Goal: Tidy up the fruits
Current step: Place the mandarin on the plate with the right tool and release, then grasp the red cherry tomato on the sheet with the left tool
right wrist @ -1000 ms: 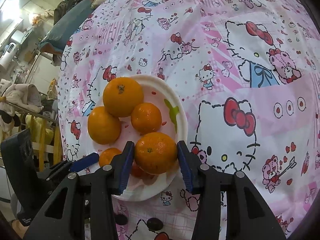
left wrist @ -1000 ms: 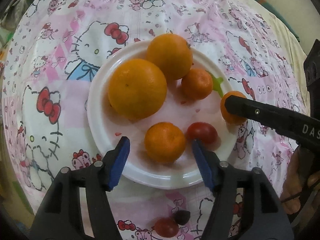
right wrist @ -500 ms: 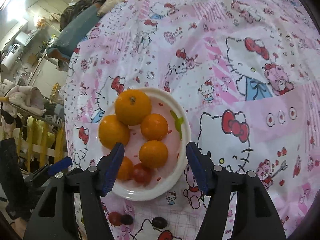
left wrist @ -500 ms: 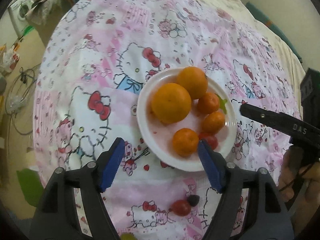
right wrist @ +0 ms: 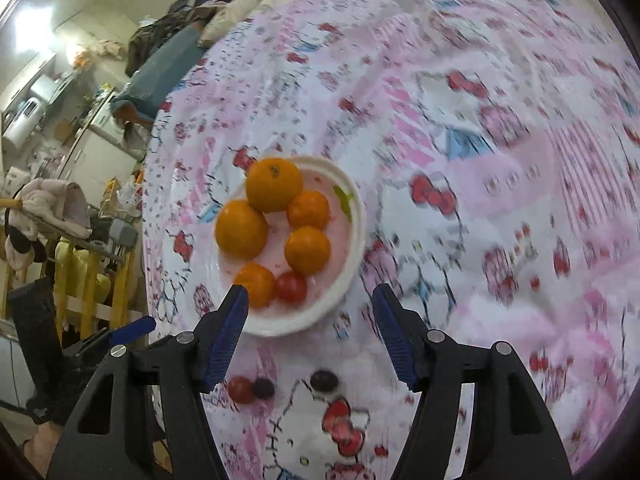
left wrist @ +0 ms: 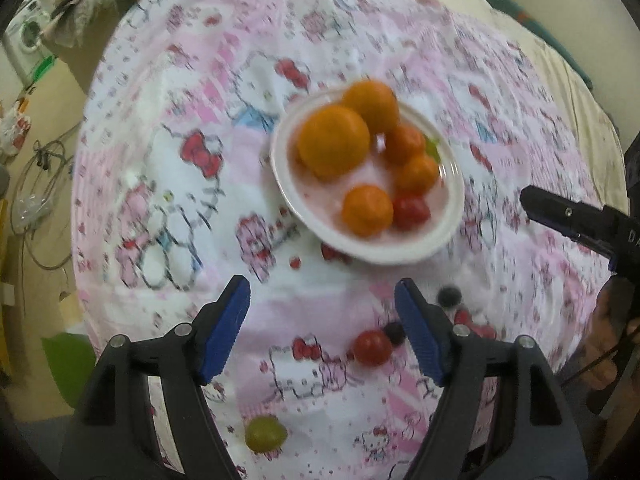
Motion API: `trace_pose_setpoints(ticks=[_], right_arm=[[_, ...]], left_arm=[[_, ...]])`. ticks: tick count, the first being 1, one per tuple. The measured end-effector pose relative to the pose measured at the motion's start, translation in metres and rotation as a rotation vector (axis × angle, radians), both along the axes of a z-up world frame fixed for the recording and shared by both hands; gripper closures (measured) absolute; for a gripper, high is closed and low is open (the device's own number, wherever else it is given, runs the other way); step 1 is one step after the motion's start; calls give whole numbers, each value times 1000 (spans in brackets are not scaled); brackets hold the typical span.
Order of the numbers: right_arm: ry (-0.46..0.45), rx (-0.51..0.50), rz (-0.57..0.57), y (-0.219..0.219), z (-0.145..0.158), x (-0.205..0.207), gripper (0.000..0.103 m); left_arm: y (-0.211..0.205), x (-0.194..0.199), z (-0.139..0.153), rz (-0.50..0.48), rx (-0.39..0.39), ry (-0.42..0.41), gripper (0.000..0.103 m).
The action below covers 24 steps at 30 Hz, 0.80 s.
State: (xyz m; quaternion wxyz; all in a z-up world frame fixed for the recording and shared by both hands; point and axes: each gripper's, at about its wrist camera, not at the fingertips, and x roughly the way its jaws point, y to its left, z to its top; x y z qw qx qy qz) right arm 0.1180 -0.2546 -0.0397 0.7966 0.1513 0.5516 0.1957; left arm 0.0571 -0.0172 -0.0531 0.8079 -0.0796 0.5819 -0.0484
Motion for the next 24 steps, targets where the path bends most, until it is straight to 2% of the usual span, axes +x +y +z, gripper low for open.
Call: trace_pose_setpoints(ticks=[2,4,5,8,12,19,20,21,24], right_arm=[[24,8,-25,-5,-5,-9,36],[33,5,-44,-9,-7,-17,36],[38,4,-53,-11,-8,-21,36],[59,13,-84,-17,-12,-29,36],[70,14,-104,-23,-17,-32,36],[97,-5,-82,-19,-26,-32,36],[97,-13,-73,-17,-26,-31,36],[97,-19,-67,-14,-27,-31,36],[96,-25,-56,-10,-27,-29,36]], left_arm=[[-7,-5,-8,-32,-1,27,34],[-15,-10,-16,-68,-2,42,45],[-18,-12,-19,-77,3,42,55],[-25,-15,-28,-105,6,56,56],[-34,-19,-39,-150,-35,98,59],[-50,-21,-50,-213,-11,121,59],[-53,-20,-51,-223,-3,120,60],[-55,-20,-52,-231,1,120,67],[-61,-19,-53,-256,16,114,70]])
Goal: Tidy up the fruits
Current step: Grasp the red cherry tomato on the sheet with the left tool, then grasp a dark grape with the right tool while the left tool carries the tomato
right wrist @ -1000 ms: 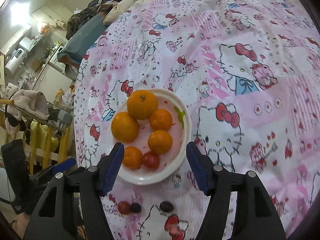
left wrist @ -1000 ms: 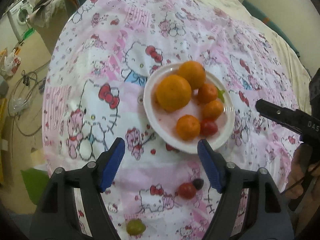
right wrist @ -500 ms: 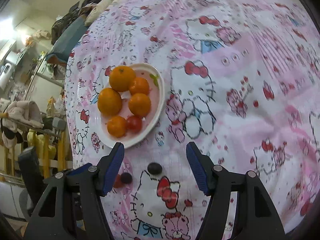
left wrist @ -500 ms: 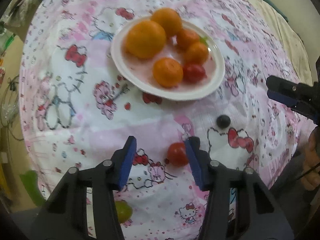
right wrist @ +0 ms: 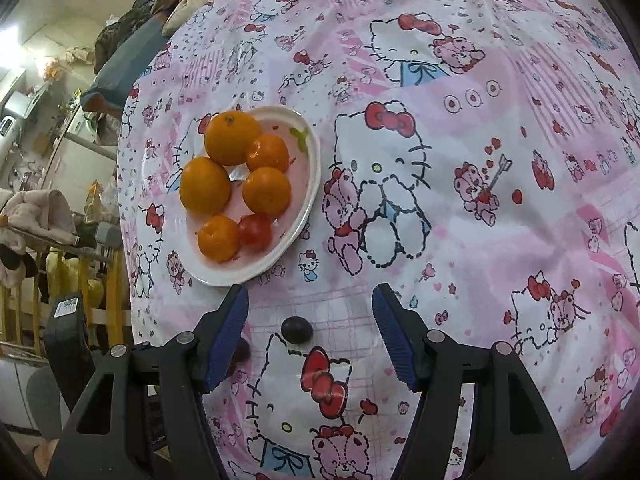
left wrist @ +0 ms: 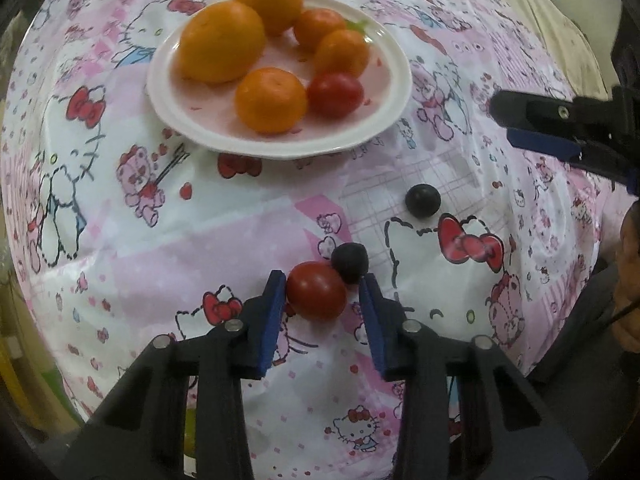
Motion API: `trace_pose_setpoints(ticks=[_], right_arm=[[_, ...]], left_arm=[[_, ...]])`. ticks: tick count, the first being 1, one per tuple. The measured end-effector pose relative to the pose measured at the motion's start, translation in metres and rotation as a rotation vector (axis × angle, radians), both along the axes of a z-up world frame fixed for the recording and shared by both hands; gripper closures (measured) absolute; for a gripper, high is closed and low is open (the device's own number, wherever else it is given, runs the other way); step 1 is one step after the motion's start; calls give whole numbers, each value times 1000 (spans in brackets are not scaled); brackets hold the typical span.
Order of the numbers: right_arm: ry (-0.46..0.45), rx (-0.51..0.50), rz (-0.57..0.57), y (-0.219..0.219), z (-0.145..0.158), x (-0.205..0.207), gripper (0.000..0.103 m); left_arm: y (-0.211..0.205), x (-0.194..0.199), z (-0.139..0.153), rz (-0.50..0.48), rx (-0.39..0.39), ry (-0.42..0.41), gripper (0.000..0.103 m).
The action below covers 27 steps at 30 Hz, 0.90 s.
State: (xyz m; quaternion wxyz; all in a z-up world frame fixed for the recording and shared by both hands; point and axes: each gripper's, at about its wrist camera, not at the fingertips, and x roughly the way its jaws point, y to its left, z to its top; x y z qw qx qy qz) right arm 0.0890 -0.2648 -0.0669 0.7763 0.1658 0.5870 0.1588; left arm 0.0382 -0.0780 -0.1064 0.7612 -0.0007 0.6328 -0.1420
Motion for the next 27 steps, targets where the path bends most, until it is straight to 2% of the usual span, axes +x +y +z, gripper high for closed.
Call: trace_pose_setpoints(ticks=[5,11,19,21,23,25,27], right_arm=[[-9,-9,17,5,1,0,36],[6,-27,31,9,-6,0,36],[82,8,75,26,-24,-4,36],[97,-18,92,32,-30,-5,38],[111,-37,103,36,-36,-5,51],[126,-63,116,41,-44,-5,56],[130,-94,133,46,-49,-5,56]], left_arm=[[0,3,-1,-5,9,2,76],[19,0,17,62,-44,-4,76],[53,2,57,221,-93,-121,76],[59,6,61,253,-91,-139,76],[62,7,63,273,-96,-145,76],[64,9,64,288,-92,-152,76],[66,11,65,298,-86,-155,76]])
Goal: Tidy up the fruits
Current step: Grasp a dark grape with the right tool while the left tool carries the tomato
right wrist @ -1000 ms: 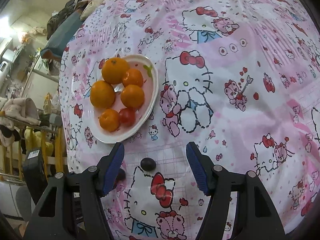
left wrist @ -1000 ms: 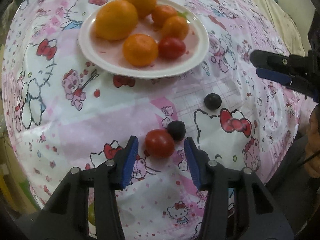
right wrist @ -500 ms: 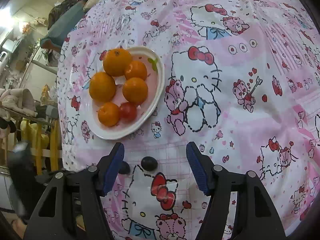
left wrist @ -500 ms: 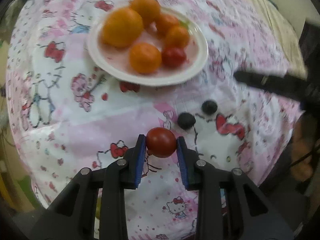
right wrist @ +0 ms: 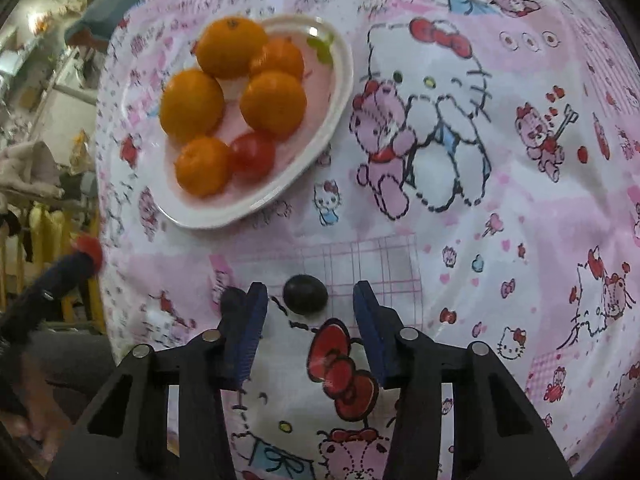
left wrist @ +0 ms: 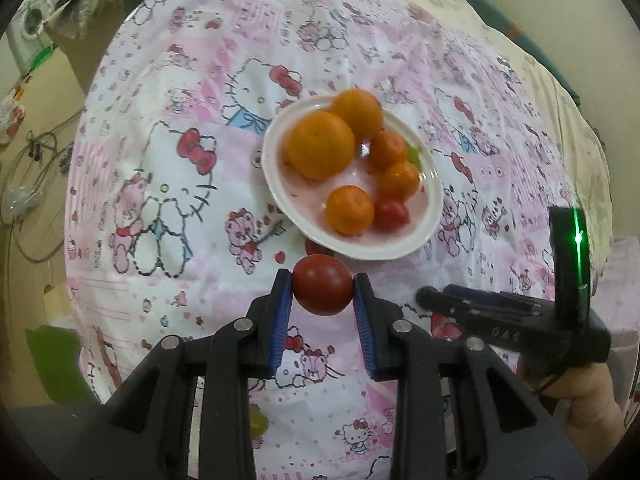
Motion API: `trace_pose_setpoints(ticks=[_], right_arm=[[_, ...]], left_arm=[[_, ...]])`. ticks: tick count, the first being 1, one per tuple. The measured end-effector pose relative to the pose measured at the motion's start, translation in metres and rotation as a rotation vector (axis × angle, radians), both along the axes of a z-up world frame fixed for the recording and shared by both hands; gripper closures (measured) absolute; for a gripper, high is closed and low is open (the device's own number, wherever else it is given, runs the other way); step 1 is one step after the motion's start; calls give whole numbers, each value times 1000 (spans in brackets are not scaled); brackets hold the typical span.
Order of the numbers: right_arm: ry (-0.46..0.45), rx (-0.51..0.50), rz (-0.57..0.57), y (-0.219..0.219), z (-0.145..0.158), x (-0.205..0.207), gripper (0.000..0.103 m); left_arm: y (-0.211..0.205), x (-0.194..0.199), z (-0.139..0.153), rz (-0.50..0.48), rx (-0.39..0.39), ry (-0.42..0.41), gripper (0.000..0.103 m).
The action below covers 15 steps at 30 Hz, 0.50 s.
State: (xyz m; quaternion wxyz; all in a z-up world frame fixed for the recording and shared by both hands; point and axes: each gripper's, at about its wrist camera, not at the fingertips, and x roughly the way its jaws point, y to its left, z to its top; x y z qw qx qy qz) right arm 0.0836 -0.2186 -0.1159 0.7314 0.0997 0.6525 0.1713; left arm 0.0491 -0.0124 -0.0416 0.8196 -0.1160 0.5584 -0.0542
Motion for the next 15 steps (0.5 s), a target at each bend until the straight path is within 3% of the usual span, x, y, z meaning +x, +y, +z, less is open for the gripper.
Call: trace_pose_setpoints(ticks=[6,9,15], right_arm=[[-39,-103,63,16,-5,-1,65],[-93,-167,115,29,-5,-4,78],[-120,-167,120,35,-1,-5,78]], left_arm=[[7,2,-1,24,-14,6,76],[11,2,1,34,-18,1,76],[9,0,-1,21,-25,-1,76]])
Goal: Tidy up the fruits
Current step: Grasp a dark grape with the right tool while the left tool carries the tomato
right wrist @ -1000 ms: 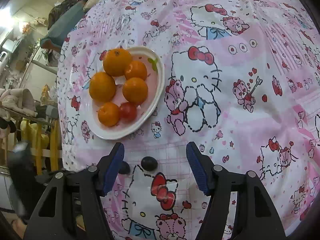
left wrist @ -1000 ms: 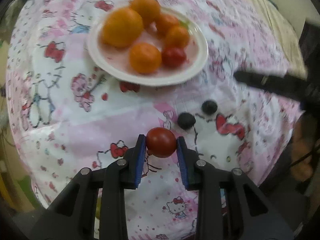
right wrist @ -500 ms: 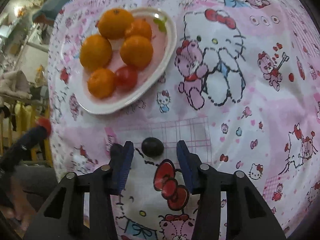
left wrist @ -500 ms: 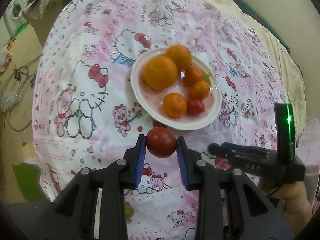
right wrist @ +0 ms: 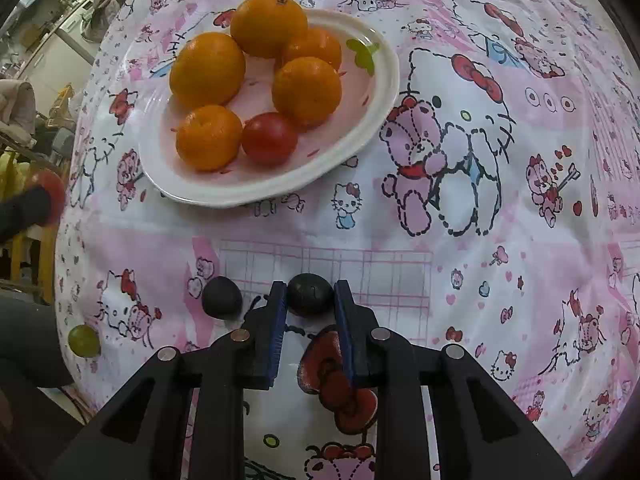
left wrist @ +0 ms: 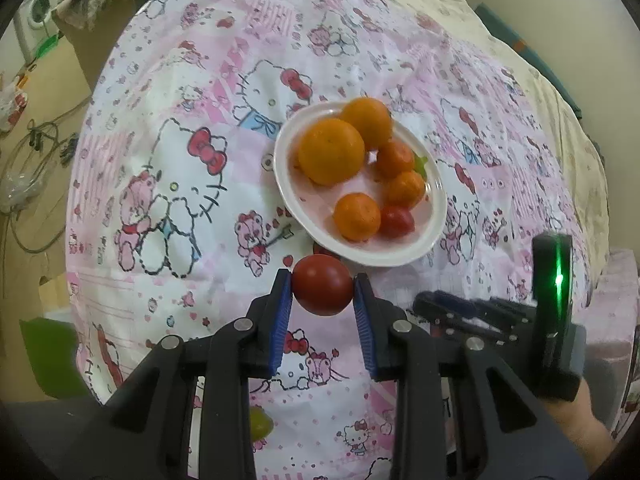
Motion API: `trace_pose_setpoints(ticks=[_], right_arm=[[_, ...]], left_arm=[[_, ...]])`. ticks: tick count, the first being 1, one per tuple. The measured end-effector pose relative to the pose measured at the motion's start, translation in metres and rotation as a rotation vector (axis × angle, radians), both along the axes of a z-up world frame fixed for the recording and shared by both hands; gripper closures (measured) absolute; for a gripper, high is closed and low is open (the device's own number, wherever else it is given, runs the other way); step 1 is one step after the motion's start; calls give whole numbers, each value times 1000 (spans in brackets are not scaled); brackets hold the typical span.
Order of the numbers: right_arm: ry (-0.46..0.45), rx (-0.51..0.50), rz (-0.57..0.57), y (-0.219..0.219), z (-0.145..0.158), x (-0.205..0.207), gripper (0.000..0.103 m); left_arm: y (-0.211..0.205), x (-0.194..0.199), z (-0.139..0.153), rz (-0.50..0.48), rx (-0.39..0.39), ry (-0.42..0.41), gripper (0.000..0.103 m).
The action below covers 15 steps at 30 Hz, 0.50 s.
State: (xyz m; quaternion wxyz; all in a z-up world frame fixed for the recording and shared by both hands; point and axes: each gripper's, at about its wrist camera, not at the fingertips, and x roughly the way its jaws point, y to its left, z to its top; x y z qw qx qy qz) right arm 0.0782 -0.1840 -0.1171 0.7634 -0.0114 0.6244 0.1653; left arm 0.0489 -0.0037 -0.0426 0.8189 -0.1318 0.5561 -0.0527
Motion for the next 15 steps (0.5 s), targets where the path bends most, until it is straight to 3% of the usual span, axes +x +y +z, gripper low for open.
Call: trace_pose_setpoints(ticks=[9,15], right_arm=[[-20,113,-27,-16,19,1,78],[-80,273,-78,-40,52,9,78]], left_arm=[[0,5,-7,10,60,-7,76],[5,27,-8,10,103,-15,76]])
